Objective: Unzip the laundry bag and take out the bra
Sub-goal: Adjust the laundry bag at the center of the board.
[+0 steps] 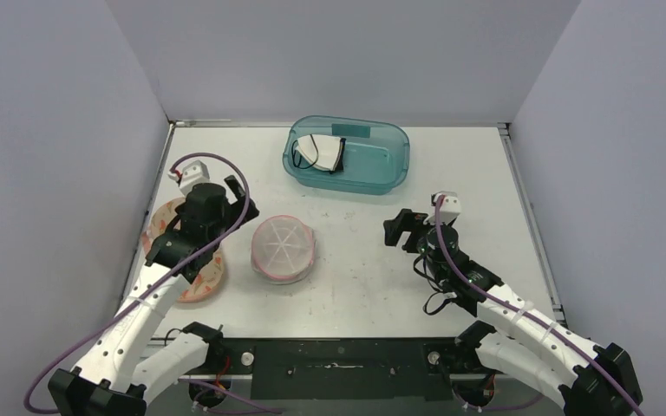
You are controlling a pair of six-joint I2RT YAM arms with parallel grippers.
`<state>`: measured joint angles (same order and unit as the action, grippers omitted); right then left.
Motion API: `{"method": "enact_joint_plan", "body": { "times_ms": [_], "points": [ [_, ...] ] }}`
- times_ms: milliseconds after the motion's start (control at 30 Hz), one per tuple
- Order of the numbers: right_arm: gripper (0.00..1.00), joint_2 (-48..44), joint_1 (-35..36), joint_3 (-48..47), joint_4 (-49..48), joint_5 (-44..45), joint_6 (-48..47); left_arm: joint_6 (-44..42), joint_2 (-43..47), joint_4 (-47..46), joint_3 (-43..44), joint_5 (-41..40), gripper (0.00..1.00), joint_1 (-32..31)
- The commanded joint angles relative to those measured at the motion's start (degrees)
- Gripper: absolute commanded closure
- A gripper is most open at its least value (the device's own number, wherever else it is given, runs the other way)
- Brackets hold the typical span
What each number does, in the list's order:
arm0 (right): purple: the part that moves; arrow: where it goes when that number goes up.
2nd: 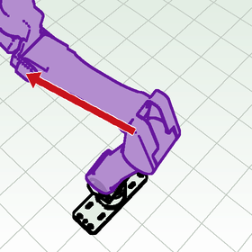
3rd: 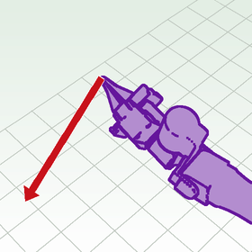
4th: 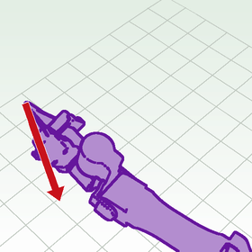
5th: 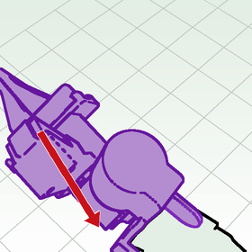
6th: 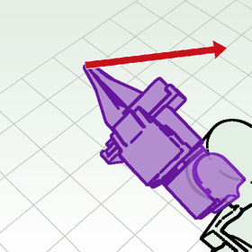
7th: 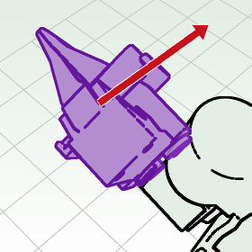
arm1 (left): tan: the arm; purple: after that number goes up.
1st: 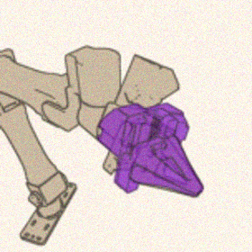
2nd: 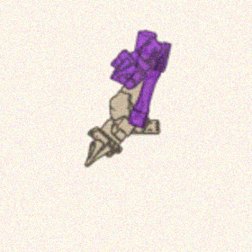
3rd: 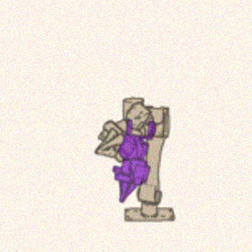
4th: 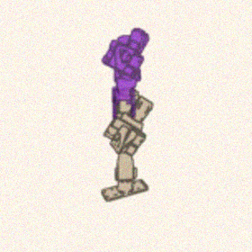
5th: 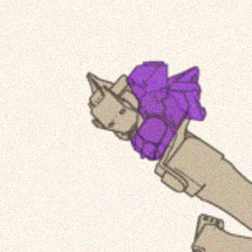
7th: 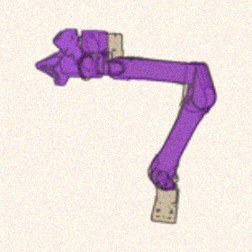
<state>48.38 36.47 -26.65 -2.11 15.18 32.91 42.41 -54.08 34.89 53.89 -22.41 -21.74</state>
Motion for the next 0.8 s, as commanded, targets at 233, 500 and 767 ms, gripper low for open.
{"method": "enact_joint_plan", "body": {
  "times_ms": [233, 500, 767],
  "points": [
    [0.09, 0.41, 0.08, -3.31, -3.21, -6.72, -2.81, -7.65, 8.09, -7.48, -4.83, 4.83, 0.04, 0.26],
    [0.05, 11.41, 1.08, -7.99, -9.74, -19.59, -0.57, -7.48, 14.47, -10.10, -10.41, 9.17, 0.03, 0.25],
    [0.04, 28.08, 10.38, -16.97, -12.31, -19.95, 0.05, -6.07, 16.51, -9.20, -12.29, 9.57, 0.00, 0.20]
  ]
}}
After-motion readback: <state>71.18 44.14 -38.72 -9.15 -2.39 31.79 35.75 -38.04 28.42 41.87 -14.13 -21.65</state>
